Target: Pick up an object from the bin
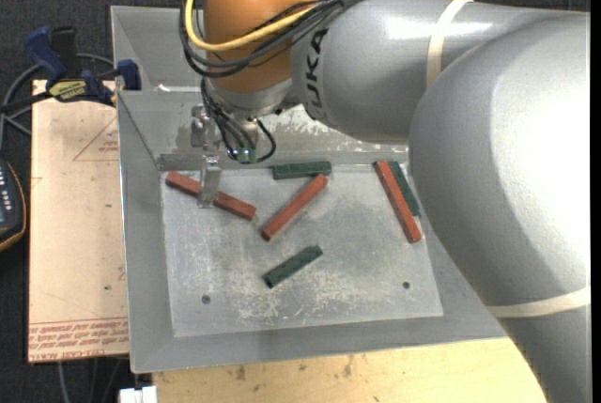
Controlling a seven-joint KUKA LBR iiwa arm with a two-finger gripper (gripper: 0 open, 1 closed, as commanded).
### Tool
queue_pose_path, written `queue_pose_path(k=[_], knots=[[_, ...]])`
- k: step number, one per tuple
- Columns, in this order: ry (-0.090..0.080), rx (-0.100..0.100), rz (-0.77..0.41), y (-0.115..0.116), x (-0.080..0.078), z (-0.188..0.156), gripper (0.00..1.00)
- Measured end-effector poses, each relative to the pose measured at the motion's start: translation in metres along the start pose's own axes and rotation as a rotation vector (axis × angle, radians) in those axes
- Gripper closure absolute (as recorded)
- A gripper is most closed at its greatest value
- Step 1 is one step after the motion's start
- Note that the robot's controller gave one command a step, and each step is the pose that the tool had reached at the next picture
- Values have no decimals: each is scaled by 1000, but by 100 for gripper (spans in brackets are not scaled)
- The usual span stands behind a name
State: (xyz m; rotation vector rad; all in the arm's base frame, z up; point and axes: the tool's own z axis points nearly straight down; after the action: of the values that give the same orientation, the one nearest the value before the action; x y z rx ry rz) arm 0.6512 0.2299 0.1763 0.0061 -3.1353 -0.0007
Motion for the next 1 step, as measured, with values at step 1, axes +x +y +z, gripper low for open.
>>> queue_pose_path(k=[1], knots=[[0, 1, 132, -7, 7, 102, 0]])
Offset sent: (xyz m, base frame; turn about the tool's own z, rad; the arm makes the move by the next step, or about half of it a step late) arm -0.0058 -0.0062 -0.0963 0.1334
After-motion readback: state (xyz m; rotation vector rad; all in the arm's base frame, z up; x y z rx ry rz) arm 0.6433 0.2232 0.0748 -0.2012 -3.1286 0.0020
